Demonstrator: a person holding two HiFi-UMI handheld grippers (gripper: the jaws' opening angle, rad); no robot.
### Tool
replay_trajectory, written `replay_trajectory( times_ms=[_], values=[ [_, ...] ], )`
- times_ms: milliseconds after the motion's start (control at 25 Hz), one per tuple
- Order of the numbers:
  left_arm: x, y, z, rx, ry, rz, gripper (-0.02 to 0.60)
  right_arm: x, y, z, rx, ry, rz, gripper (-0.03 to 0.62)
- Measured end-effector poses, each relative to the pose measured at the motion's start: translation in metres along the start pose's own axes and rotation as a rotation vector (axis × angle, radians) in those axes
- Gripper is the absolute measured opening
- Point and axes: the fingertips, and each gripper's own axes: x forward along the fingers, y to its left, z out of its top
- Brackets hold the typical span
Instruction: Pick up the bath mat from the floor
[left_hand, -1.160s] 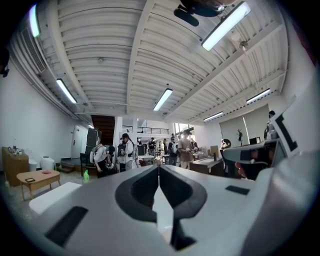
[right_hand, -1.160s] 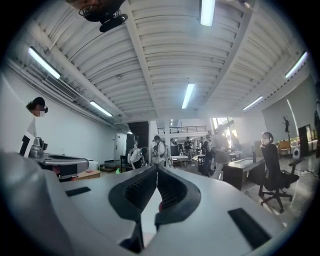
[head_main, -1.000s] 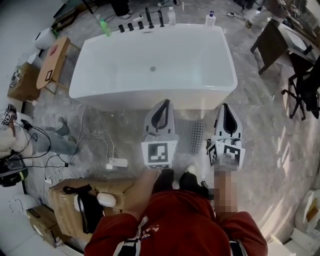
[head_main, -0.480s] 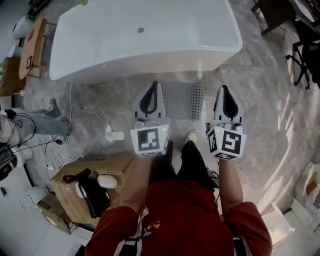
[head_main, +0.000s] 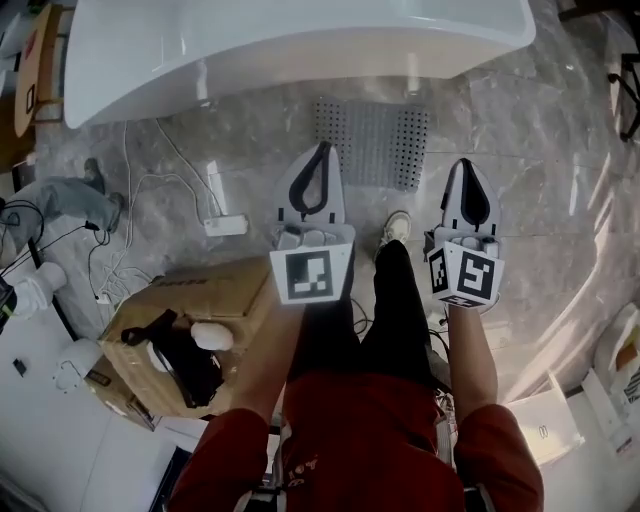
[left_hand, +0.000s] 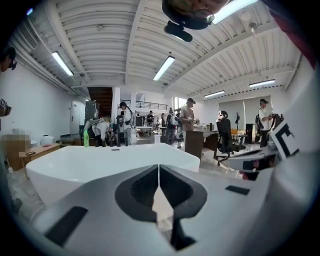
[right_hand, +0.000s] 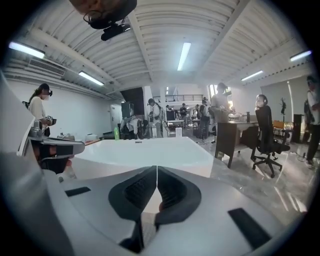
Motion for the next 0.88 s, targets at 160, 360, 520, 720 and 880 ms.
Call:
replay_trajectory(
  times_ms=[160, 360, 520, 720, 880],
  values=[
    [0.012, 0.002, -0.065, -0.025, 0.026, 0.015, 0.015, 0.017, -0.004, -0.068, 0.004, 0.047, 0.012, 0.012],
    [0.032, -0.003, -0.155, -0.029, 0.082, 0.004, 0.015, 0.034, -0.010, -0.155, 0.008, 0.116, 0.010, 0.012],
    [0.034, -0.009, -0.212, -0.041, 0.122, -0.015, 0.015, 0.037, -0.015, -0.214, 0.020, 0.157, -0.005, 0.012],
    [0.044, -0.007, -0.278, -0.022, 0.168, -0.026, 0.015, 0.048, -0.026, -0.275, 0.022, 0.180, -0.025, 0.014],
    [0.058, 0.005, -0.339, -0.021, 0.201, -0.005, 0.015, 0.064, -0.030, -0.328, 0.010, 0.191, -0.018, 0.024]
  ],
)
